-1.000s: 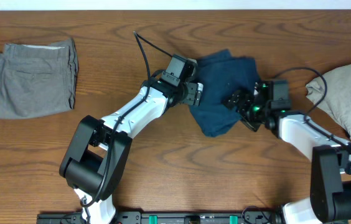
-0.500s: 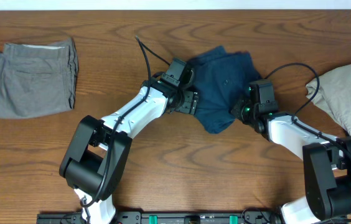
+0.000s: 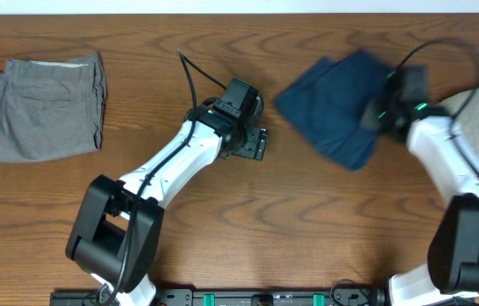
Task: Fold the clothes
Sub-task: 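Place the folded shorts on the beige stack with the right gripper and release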
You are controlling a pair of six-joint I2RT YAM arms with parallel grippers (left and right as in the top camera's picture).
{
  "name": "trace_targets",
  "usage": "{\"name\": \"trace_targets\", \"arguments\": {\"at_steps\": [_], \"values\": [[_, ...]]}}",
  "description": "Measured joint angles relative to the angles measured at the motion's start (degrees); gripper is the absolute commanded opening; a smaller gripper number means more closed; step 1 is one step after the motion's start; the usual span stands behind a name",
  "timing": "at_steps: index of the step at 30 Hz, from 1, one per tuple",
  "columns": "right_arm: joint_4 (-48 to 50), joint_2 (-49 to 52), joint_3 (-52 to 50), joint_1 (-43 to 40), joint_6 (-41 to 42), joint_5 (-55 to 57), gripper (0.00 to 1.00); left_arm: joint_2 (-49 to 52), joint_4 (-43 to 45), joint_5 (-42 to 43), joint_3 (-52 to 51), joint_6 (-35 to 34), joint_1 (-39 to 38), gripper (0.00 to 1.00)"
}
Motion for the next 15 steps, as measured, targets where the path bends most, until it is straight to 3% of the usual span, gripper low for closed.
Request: {"name": "trace_targets", "arguments": {"at_steps": [7,15], "values": [[-8.61,-0.24,17.29,-14.19,-6.75,2.89,0.01,-0.13,-1.44,0.04,0.0,0.0,0.0,0.8],[-18.14,-0.76,20.09,-26.53,-7.98,5.66,0.01,-0.13,-1.62,0.02,0.0,0.0,0.0,0.8]]}}
